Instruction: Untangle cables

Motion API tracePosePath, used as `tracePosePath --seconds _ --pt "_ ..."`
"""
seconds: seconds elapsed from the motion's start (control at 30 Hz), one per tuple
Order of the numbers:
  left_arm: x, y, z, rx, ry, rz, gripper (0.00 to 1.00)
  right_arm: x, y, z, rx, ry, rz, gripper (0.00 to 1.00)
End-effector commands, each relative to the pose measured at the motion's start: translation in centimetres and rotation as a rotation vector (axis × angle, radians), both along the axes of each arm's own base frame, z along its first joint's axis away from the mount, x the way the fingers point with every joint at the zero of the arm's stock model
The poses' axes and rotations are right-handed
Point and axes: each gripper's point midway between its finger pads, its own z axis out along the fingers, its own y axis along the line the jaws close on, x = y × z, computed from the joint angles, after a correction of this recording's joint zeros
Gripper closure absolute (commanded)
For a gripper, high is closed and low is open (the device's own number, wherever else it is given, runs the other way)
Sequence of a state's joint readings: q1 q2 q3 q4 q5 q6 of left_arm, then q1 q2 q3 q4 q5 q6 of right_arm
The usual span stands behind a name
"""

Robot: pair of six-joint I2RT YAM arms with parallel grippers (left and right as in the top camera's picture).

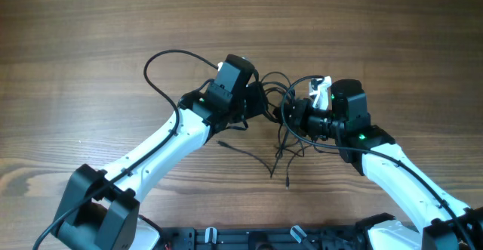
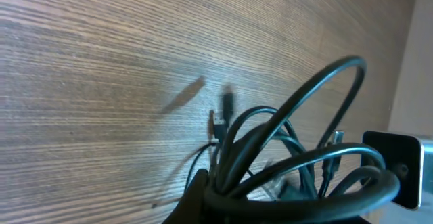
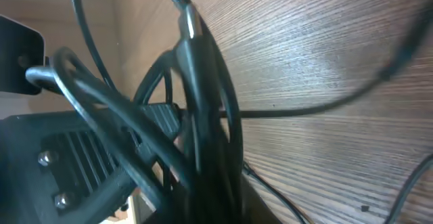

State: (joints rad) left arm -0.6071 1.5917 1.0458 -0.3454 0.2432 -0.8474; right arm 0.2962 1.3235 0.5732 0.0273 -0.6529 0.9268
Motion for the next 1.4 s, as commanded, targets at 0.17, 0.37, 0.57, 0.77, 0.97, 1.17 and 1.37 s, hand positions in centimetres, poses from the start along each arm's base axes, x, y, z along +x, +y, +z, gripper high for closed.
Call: tracePosePath --seconds 0.17,0.37,0.57,0.77,0.97,1.17,1.37 --pt "0.9 2.9 1.3 0.118 -0.141 -0.124 0.96 0.7 -2.1 -1.6 -0.18 -0.099 0.007 0.02" --pt "2.7 7.2 5.3 0.105 -0.235 -0.028 0.96 -1.0 0.7 1.8 -0.061 -0.374 0.322 0.06" --pt "1.9 5.2 6.4 0.06 -0.318 -0.213 0.96 -0.7 1.8 4.2 0.0 -0.512 0.377 0.2" --pt "3.2 4.6 8.0 -0.042 -0.31 -0.09 0.96 -2.2 4.0 4.7 0.021 -0.546 0.451 0.54" --pt "3.6 5.9 8.2 -0.038 -0.302 -0.047 0.96 0.5 -0.4 -0.3 -0.216 -0.32 0.191 0.96" --pt "4.1 10.1 10.8 -0.078 -0.325 0.037 0.96 1.5 -8.6 -3.5 -0.286 -0.054 -0.092 0.96" --pt "2.2 7.4 11.6 -0.114 -0.403 -0.195 0.96 1.8 -6.2 -0.9 -0.134 -0.144 0.002 0.32"
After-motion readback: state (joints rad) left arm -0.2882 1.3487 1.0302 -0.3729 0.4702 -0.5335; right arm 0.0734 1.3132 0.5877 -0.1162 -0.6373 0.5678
